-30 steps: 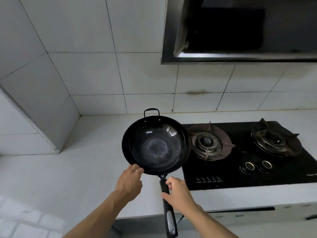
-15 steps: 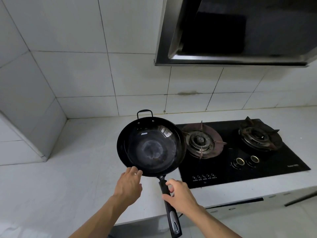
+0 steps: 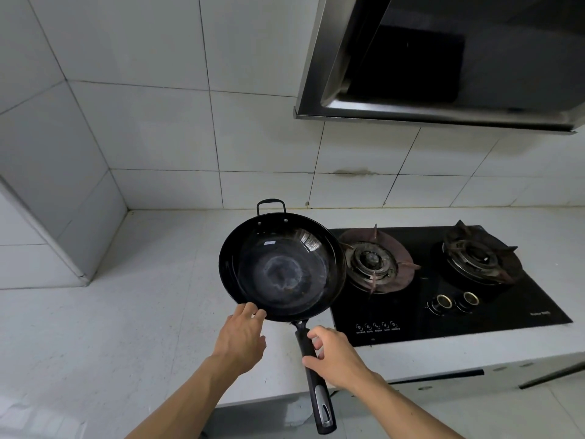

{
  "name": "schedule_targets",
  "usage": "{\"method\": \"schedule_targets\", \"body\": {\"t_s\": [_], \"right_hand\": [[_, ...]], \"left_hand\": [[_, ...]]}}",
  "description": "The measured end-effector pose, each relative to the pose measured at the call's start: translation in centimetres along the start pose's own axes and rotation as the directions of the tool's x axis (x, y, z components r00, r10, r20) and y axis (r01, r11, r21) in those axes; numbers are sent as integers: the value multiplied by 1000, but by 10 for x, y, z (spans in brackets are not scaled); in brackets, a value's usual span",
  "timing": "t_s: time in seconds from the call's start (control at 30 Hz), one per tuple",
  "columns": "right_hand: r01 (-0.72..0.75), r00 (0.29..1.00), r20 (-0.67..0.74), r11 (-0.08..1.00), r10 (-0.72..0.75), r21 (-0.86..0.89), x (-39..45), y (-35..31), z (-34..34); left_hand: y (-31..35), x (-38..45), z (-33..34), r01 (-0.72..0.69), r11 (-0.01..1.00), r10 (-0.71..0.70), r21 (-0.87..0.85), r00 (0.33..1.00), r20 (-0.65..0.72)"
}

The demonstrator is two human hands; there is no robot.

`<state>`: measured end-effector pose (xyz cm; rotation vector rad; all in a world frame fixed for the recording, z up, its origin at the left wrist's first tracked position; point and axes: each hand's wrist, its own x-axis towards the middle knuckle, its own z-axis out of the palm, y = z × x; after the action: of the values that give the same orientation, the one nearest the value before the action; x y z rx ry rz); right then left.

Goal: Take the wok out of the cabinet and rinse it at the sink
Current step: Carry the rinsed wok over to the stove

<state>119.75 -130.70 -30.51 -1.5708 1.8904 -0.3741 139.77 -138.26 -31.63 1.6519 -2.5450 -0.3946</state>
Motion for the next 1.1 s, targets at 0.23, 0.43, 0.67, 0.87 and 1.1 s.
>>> {"method": "schedule_targets", "body": {"t_s": [0.23,0.43,0.67,0.87,1.1], "right_hand": [[19,998,51,1000,-20,9,8,7,-5],[60,984,166,996,-70,70,27,23,-19],[73,960,254,980,-119,185,45,45,-32],[68,934,338,987,-115,148,65,69,-62],[9,920,383,981,-84,195,46,82,-59]], "left_hand": [[10,-1,6,48,999,-47,6,999,-18],[27,9,6,135,990,-133,50,990,-38],[65,10,19,329,943,-321,52,940,-115],[90,11,31,383,923,-373,38,914,-156],[102,-3,44,446,895,-434,22,880,-192]]}}
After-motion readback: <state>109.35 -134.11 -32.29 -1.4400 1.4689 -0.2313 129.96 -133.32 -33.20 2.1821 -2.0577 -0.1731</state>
